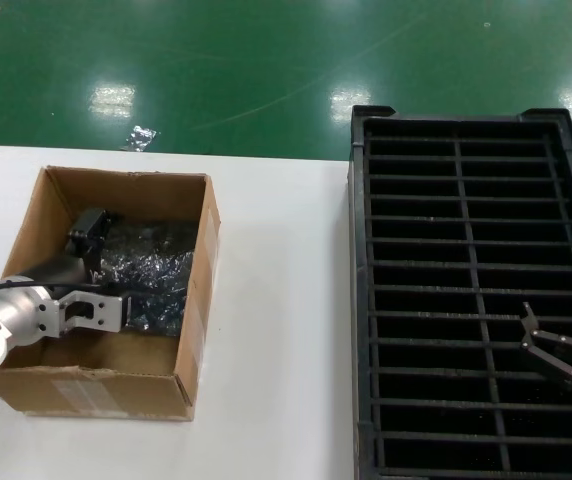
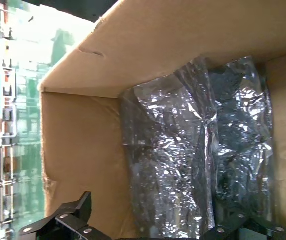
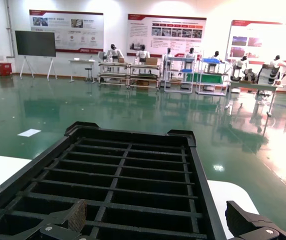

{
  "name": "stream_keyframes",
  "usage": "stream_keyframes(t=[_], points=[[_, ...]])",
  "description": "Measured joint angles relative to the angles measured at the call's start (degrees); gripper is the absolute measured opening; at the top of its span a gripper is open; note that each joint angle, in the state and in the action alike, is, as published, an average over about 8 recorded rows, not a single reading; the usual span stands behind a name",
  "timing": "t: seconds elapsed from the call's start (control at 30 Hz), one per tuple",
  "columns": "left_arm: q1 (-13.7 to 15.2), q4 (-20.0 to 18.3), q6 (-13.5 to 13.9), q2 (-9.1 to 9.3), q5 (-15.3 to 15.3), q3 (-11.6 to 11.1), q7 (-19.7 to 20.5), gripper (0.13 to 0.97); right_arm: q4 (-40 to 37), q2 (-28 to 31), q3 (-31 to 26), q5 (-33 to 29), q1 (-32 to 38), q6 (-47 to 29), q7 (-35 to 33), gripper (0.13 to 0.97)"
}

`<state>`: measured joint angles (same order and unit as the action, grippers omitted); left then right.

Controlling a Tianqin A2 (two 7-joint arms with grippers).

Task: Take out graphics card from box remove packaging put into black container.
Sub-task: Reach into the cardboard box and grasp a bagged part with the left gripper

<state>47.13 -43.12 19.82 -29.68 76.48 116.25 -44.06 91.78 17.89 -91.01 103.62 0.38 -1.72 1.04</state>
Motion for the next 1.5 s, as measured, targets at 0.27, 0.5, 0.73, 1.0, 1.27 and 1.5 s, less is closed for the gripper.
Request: stream_keyframes(t=[0.27,0.5,0.73,1.0,1.27,1.5], points=[[-1.27,-1.98,-1.54,-0.26,2.18,-1.46,-3.60,0.731,0.00,0.00,0.00,0.00,0.00,0.00,0.01,0.966],[-3.19,-6.05,-1.34,-1.68,-0.13,-1.58,-0.35,0.591,0.00,0.00,0.00,-0.01,0.00,0.00,0.01,0.966],[-4.98,-10.35,-0.20,-3.45,-4.41,-1.50,4.87,0.402,0.00,0.00,0.00,-0.01,0.00,0.00,0.01,0.966],[-5.45,-11.84,0.36,-4.14,-7.44,-1.35,7.69,0.268,0.00,0.00,0.00,-0.01,0.00,0.00,0.01,0.966],[-4.96,-11.17,0.05,-4.13,-8.14,-1.10,7.73,0.183,0.00,0.00,0.00,-0.01,0.00,0.00,0.01,0.966],[-5.27,-12.34,-2.07,-4.82,-7.37,-1.18,5.52,0.158,0.00,0.00,0.00,-0.01,0.00,0.00,0.01,0.966]])
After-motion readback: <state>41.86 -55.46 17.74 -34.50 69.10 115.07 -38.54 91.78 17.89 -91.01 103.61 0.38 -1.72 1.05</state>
